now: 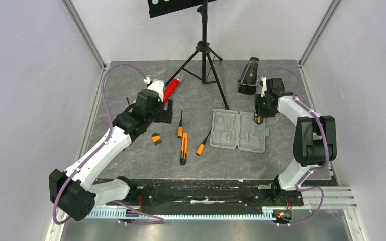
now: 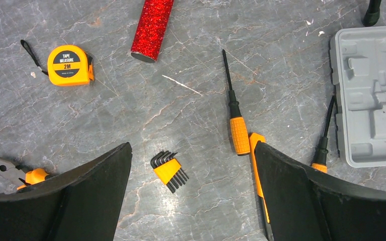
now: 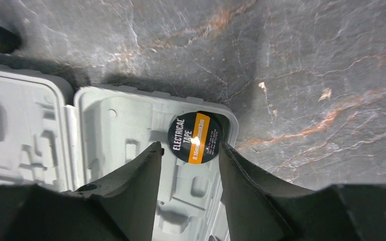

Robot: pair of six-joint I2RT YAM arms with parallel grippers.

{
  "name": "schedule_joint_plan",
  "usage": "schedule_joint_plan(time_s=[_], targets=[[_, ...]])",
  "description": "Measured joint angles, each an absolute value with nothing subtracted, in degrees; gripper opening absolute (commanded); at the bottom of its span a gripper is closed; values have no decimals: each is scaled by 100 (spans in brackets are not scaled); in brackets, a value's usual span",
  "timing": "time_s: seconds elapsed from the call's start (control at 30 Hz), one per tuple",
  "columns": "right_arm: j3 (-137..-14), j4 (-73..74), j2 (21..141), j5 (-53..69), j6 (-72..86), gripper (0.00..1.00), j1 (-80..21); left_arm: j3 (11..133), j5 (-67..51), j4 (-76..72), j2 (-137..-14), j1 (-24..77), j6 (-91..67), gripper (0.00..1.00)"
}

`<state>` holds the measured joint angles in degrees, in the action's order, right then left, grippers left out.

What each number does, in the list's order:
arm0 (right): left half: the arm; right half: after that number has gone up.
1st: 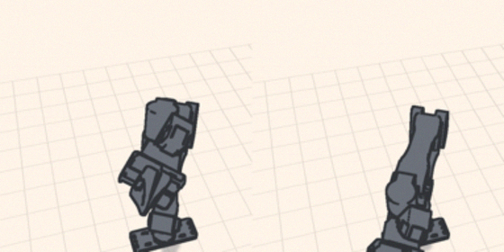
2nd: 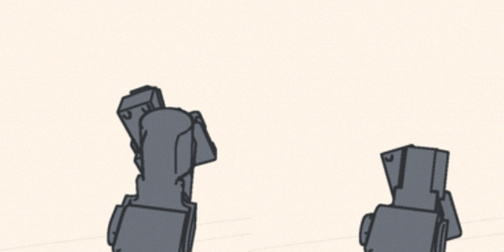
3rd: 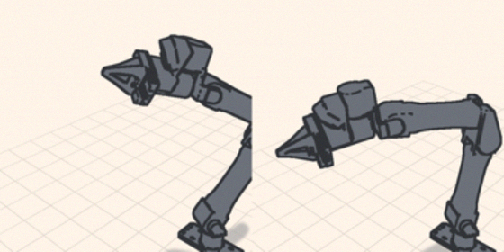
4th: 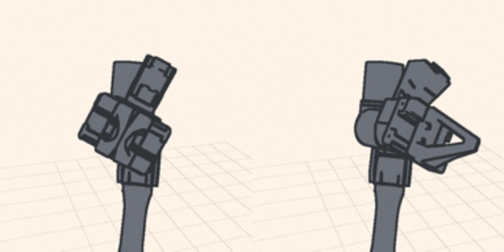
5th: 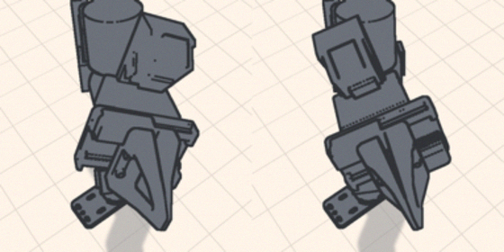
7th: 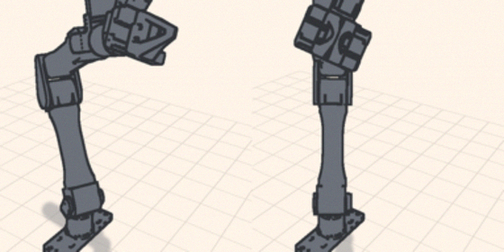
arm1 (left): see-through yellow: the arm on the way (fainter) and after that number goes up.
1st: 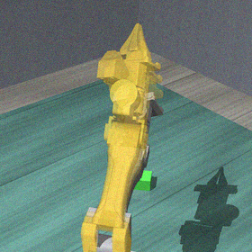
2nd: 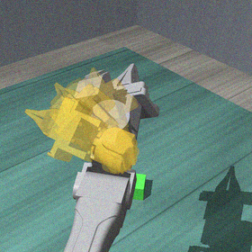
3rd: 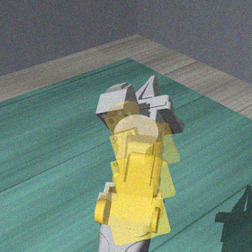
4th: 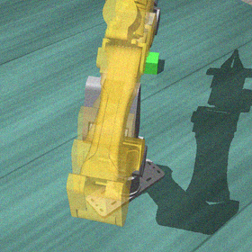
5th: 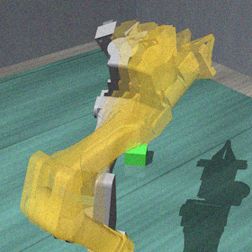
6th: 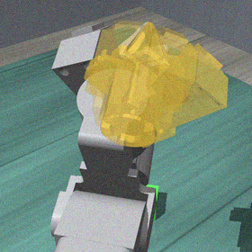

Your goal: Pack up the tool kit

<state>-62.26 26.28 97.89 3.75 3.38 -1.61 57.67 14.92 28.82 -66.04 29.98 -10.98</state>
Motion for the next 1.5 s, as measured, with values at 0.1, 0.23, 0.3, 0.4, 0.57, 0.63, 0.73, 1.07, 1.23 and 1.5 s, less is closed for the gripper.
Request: schedule_joint_plan(time_s=[0.1,0.23,0.3,0.4,0.57,0.63,0.73,1.07,1.23,1.5], targets=[[-6578,2908,9784,362,333,44,-161,5767,1492,2882,-6604,2998,-1098,97],[-6694,3026,9686,128,307,33,-161,5767,1492,2882,-6604,2998,-1098,97],[-6663,3094,9662,73,296,26,-158,5767,1492,2882,-6598,2998,-1098,97],[-6539,3140,9660,38,296,18,-158,5765,1492,2882,-6584,2998,-1098,97],[-6394,3203,9660,148,301,13,-161,5745,1492,2882,-6556,2998,-1098,97],[-6392,3199,9660,154,298,12,-161,5736,1492,2880,-6556,2998,-1100,97],[-6392,3199,9673,154,296,6,-161,5730,1492,2880,-6556,2998,-1100,97],[-6316,3131,9837,152,276,0,-161,5723,1492,2880,-6556,2998,-1098,97],[-6259,3065,9832,139,276,0,-161,5721,1492,2880,-6556,2998,-1098,97],[-5948,2729,9734,207,395,0,-19,5712,1492,2880,-6552,2998,-1100,97]])
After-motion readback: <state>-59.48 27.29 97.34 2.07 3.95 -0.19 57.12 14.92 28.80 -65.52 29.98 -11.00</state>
